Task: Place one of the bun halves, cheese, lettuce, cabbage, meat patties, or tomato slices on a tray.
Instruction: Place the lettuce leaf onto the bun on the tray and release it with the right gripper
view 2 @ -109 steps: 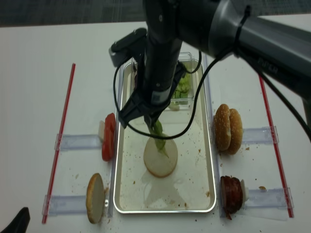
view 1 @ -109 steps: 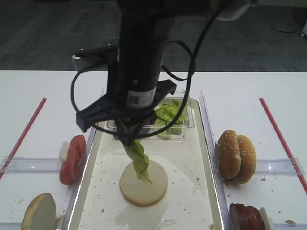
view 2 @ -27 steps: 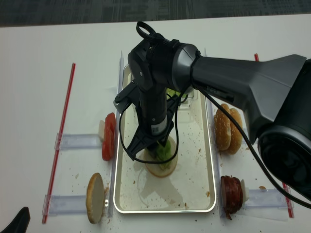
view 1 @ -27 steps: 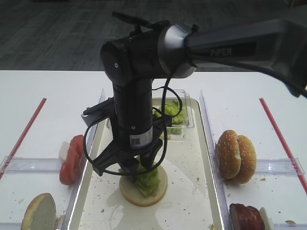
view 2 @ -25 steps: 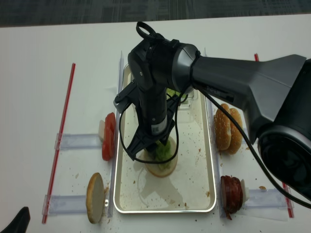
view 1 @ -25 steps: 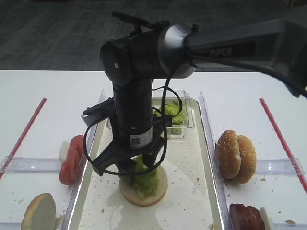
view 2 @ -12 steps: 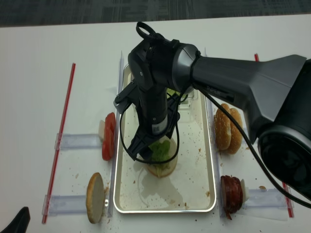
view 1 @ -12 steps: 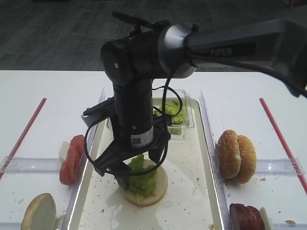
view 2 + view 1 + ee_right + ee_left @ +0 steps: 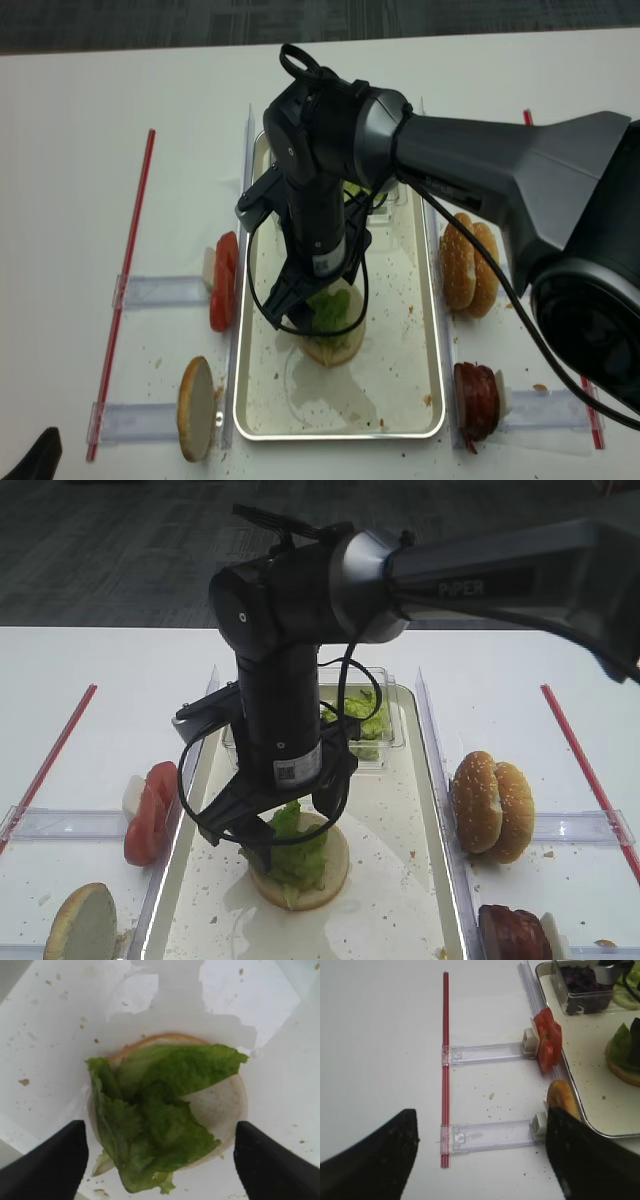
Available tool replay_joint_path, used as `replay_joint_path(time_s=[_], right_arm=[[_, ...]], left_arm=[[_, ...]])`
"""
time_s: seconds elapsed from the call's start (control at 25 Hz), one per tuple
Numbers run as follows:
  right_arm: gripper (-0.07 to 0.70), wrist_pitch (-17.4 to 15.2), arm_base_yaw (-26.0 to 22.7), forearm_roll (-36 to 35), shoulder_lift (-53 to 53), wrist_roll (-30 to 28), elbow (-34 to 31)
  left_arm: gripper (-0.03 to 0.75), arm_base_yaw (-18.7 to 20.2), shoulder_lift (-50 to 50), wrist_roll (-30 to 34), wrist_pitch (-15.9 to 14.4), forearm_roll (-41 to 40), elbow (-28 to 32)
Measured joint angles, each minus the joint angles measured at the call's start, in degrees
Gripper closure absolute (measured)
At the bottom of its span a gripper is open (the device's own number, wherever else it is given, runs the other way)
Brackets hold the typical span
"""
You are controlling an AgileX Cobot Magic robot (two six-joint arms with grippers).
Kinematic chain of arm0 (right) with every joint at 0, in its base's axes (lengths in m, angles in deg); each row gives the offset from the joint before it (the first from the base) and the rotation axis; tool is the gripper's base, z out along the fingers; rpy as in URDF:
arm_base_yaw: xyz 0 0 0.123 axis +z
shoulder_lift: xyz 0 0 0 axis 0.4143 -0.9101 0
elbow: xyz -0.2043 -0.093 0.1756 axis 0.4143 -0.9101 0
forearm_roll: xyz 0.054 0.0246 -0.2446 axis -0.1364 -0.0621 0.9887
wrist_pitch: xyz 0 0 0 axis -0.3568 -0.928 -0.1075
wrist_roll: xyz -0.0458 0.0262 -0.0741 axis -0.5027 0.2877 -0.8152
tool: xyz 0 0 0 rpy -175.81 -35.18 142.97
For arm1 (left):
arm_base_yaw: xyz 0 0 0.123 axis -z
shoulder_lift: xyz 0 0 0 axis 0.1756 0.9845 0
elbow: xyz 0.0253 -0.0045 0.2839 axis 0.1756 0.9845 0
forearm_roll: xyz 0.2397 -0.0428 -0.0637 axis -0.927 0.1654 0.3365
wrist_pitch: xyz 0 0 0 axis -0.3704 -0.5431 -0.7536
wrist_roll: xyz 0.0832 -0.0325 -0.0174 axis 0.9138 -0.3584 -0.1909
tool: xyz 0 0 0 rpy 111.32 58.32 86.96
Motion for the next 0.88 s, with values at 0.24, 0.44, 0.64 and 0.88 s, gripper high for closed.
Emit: replay_joint_path(time_s=[0.24,0.44,0.64,0.88], right_arm=[[0.018,0.0,0.0,2.47,2.11,0.0,0.0],[0.018,0.0,0.0,2.71,5.24,0.1,0.0],[0.018,0.0,0.0,4.17,8.92,0.01,0.0],[0.018,-0.21,0.0,7.24,12.43,0.01,0.0]], left_arm=[[0.224,0.0,0.0,0.0,0.0,0.0,0.0],[0.224,0.0,0.0,0.0,0.0,0.0,0.0],[0.224,0.0,0.0,0.0,0.0,0.0,0.0],[0.224,0.0,0.0,0.0,0.0,0.0,0.0]])
